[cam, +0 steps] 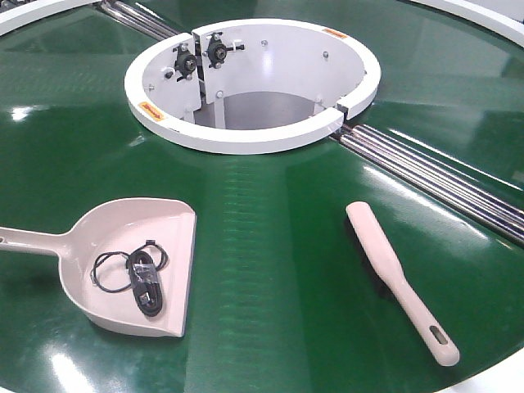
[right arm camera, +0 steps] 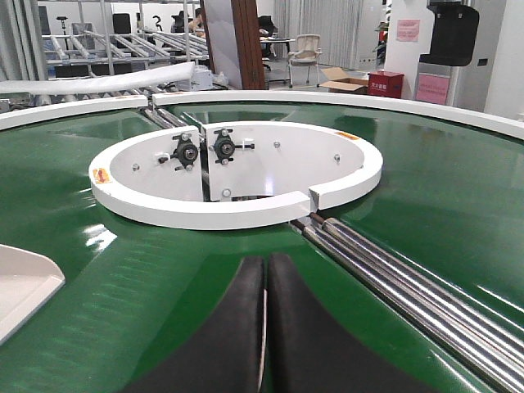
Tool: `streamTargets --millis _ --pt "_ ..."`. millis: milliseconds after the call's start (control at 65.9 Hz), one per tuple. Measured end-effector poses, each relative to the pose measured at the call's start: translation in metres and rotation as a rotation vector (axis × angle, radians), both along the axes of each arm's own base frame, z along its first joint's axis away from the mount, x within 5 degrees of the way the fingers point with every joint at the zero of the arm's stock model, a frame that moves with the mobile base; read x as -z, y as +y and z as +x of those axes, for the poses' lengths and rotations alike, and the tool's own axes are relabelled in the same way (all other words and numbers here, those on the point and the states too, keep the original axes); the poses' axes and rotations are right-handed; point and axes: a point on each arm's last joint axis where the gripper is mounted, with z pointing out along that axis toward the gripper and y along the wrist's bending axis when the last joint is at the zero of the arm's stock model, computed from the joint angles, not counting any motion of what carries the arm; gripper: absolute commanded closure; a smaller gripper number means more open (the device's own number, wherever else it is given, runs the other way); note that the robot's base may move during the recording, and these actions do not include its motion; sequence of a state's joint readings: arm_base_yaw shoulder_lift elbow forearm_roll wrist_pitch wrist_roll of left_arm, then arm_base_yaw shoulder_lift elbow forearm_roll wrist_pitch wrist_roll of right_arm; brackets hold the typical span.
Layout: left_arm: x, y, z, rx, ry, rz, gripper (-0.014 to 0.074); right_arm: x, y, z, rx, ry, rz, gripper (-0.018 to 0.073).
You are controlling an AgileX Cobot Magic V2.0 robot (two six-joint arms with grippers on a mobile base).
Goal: Clean and inspect green conveyor with broom and dustpan
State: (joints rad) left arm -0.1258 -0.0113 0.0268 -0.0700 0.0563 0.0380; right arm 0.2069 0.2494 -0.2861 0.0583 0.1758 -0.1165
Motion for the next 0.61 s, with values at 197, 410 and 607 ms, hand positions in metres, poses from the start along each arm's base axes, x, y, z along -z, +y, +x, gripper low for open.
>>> streamTargets --millis 197,410,607 --pt "0.000 0.000 0.000 0.000 0.000 0.000 0.0603 0.000 0.000 0.000 0.000 0.000 0.000 0.0569" --pt "0.000 0.000 0.000 0.000 0.001 0.000 0.0603 0.004 -0.001 -0.003 0.000 -0.008 0.001 0.0569" --pt "0.000 0.000 0.000 0.000 0.001 0.000 0.0603 0.031 -0.007 0.000 0.100 0.044 -0.013 0.0569"
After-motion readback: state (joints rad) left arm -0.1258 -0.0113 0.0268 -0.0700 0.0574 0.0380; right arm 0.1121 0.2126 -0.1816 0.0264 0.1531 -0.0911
